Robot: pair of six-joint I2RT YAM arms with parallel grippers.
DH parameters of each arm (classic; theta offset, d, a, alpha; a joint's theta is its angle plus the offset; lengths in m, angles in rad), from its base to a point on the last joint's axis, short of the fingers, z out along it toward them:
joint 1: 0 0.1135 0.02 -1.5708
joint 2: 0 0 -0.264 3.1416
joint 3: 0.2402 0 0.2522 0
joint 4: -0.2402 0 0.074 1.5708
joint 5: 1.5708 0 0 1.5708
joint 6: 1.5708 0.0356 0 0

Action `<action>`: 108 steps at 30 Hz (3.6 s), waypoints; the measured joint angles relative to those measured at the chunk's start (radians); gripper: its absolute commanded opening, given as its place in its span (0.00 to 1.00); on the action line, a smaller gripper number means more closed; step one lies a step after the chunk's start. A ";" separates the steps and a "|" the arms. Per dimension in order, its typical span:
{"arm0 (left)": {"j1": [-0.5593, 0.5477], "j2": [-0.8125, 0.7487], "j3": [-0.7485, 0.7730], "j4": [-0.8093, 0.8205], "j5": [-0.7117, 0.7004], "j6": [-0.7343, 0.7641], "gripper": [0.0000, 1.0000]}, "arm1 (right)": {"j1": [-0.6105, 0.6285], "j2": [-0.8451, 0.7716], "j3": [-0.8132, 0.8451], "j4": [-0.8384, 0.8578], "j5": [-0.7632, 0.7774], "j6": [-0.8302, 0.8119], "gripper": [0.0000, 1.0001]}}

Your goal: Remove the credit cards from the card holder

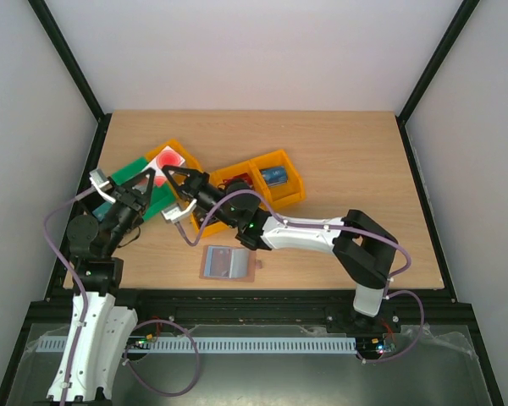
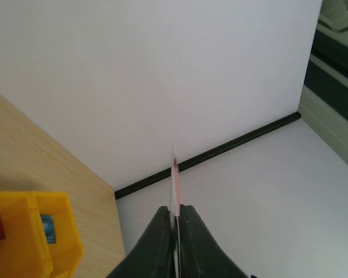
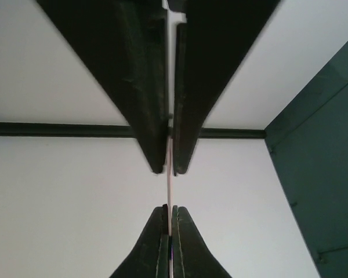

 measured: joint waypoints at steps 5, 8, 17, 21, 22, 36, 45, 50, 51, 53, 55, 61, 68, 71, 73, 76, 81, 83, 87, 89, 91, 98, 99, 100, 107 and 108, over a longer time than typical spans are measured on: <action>0.010 -0.038 -0.027 -0.075 -0.043 0.006 1.00 | 0.003 -0.023 0.014 -0.132 0.114 0.114 0.02; 0.040 -0.069 -0.068 -0.138 -0.080 -0.005 1.00 | -0.021 -0.065 0.076 -0.383 0.152 0.261 0.02; 0.139 -0.110 -0.201 -0.311 -0.163 -0.031 1.00 | -0.253 -0.190 0.152 -0.980 0.135 0.592 0.02; 0.158 -0.122 -0.242 -0.359 -0.181 -0.027 0.99 | -0.336 -0.134 0.151 -1.089 0.095 0.651 0.02; 0.165 -0.123 -0.248 -0.371 -0.185 -0.024 0.99 | -0.351 -0.118 0.151 -1.107 0.082 0.664 0.02; 0.241 -0.061 -0.218 -0.232 -0.109 0.177 0.99 | -0.334 -0.092 0.203 -1.146 -0.160 0.756 0.02; 0.185 0.108 0.367 -0.525 0.414 1.517 0.76 | -0.293 -0.143 0.310 -1.306 -0.413 0.856 0.02; 0.053 0.205 0.502 -0.914 0.425 1.992 0.71 | -0.185 -0.187 0.312 -1.369 -0.532 0.885 0.02; 0.032 0.221 0.513 -0.967 0.412 2.045 0.69 | -0.164 -0.190 0.315 -1.373 -0.548 0.893 0.02; -0.011 0.247 0.537 -1.066 0.385 2.135 0.61 | -0.123 -0.192 0.320 -1.373 -0.573 0.916 0.02; -0.037 0.261 0.552 -1.132 0.365 2.190 0.53 | -0.100 -0.193 0.323 -1.372 -0.588 0.938 0.02; -0.055 0.242 0.562 -1.242 0.341 2.284 0.03 | -0.089 -0.193 0.325 -1.365 -0.593 0.979 0.02; -0.056 0.213 0.559 -1.229 0.375 2.226 0.02 | -0.088 -0.201 0.325 -1.356 -0.579 1.003 0.39; -0.056 0.164 0.536 -1.131 0.414 2.099 0.02 | -0.100 -0.237 0.279 -1.279 -0.565 1.059 0.71; -0.056 0.106 0.494 -1.026 0.448 1.971 0.02 | -0.129 -0.282 0.214 -1.204 -0.600 1.121 0.90; -0.056 0.026 0.423 -0.835 0.508 1.747 0.02 | -0.230 -0.348 0.107 -1.056 -0.692 1.272 0.98; -0.058 -0.044 0.229 -0.355 0.549 1.249 0.02 | -0.303 -0.411 -0.039 -0.798 -0.822 1.503 0.99; -0.059 -0.048 0.177 -0.205 0.554 1.094 0.02 | -0.297 -0.440 -0.098 -0.697 -0.848 1.582 0.99; -0.059 -0.048 0.159 -0.039 0.557 0.945 0.02 | -0.294 -0.472 -0.141 -0.539 -0.851 1.724 0.95; -0.059 -0.053 0.159 0.026 0.557 0.895 0.02 | -0.288 -0.473 -0.139 -0.479 -0.855 1.780 0.97; -0.059 -0.054 0.159 0.062 0.557 0.868 0.02 | -0.281 -0.472 -0.134 -0.459 -0.865 1.807 1.00; -0.059 -0.055 0.161 0.110 0.549 0.829 0.02 | -0.276 -0.468 -0.096 -0.579 -0.882 1.702 0.99; -0.058 -0.054 0.162 0.111 0.541 0.829 0.02 | -0.274 -0.471 -0.088 -0.627 -0.882 1.657 0.99; -0.058 -0.053 0.162 0.113 0.536 0.829 0.02 | -0.270 -0.475 -0.082 -0.668 -0.879 1.619 0.99; -0.058 -0.053 0.162 0.116 0.512 0.831 0.02 | -0.264 -0.498 -0.053 -0.835 -0.867 1.479 0.99; -0.058 -0.053 0.162 0.113 0.511 0.834 0.02 | -0.264 -0.498 -0.053 -0.827 -0.869 1.497 0.96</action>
